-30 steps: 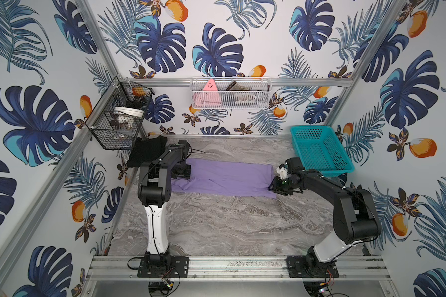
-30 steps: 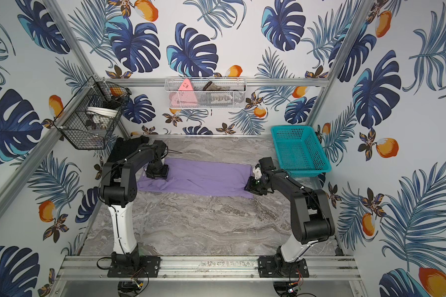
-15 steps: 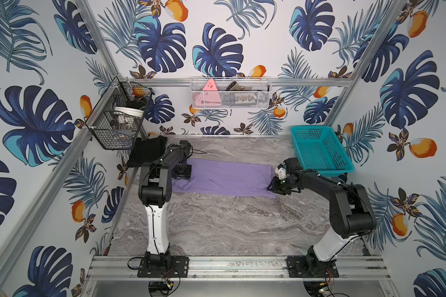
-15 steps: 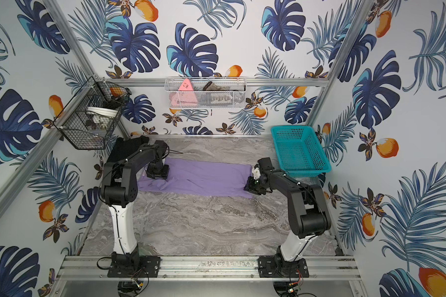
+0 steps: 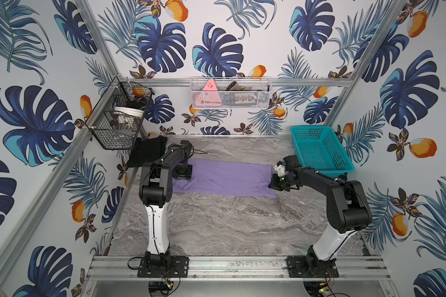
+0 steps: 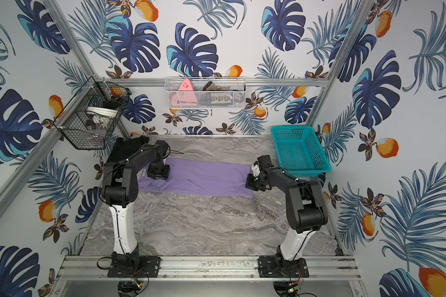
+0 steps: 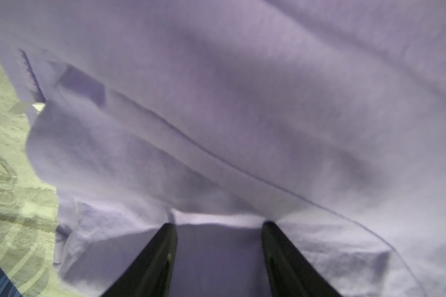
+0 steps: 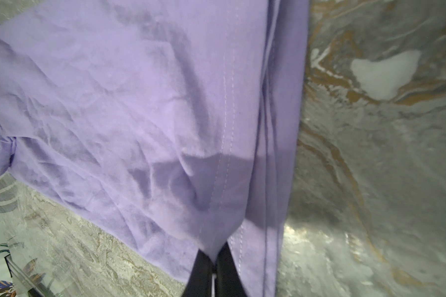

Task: Fold and stack t-shirts
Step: Smooth out the T-shirt at the center of the board.

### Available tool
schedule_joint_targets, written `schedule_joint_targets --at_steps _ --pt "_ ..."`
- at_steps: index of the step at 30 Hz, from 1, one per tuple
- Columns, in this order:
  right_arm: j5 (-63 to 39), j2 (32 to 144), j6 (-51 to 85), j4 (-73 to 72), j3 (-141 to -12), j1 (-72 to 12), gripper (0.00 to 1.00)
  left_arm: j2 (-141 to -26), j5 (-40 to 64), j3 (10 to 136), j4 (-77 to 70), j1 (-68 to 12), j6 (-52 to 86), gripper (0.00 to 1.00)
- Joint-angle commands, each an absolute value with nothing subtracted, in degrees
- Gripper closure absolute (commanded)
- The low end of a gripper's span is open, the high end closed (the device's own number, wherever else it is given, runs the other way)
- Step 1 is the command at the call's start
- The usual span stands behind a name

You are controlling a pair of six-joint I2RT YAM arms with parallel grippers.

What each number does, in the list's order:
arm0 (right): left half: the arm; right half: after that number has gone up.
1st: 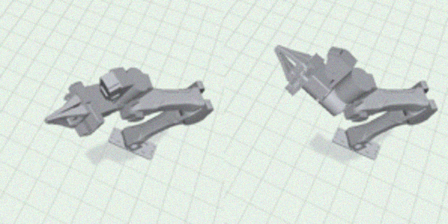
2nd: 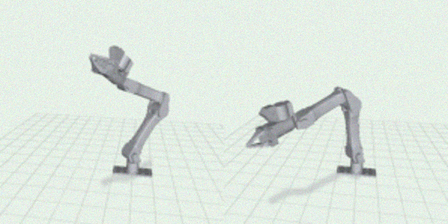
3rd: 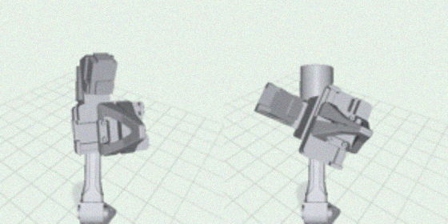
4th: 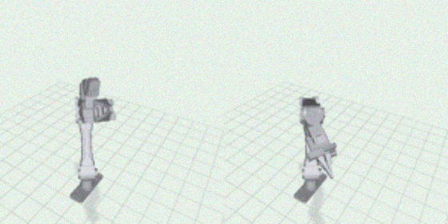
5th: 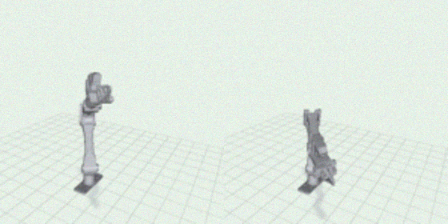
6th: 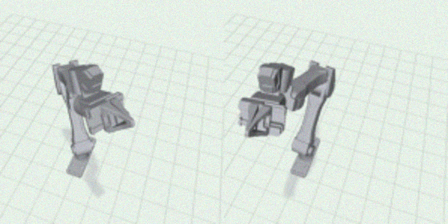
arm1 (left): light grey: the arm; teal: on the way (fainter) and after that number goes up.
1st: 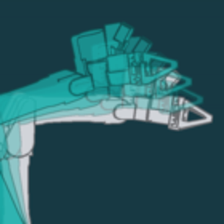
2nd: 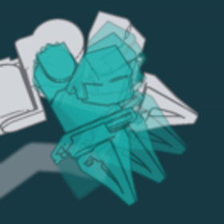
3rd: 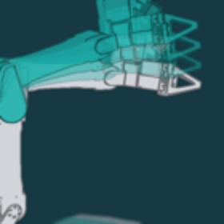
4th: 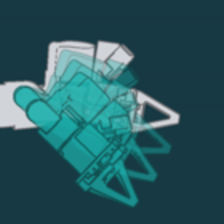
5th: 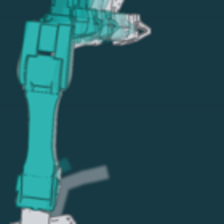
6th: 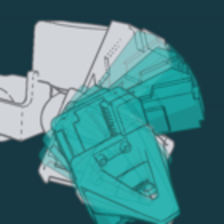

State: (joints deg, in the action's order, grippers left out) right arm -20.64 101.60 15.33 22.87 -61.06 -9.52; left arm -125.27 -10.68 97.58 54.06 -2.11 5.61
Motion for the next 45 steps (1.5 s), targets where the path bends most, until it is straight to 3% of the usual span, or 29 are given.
schedule_joint_targets --at_steps 1,18,45 --pt "-21.4 101.6 13.2 23.3 -62.0 -9.3 1.00 -125.7 -11.1 98.4 55.0 -2.2 4.9 0.38" --pt "-14.0 97.8 -0.7 31.0 -64.8 -8.3 1.00 -126.9 -11.4 100.4 55.4 -2.8 4.9 0.38" --pt "-5.7 88.2 -20.7 33.7 -55.4 -11.2 1.00 -126.3 -12.6 101.0 55.3 -4.8 4.3 0.39"
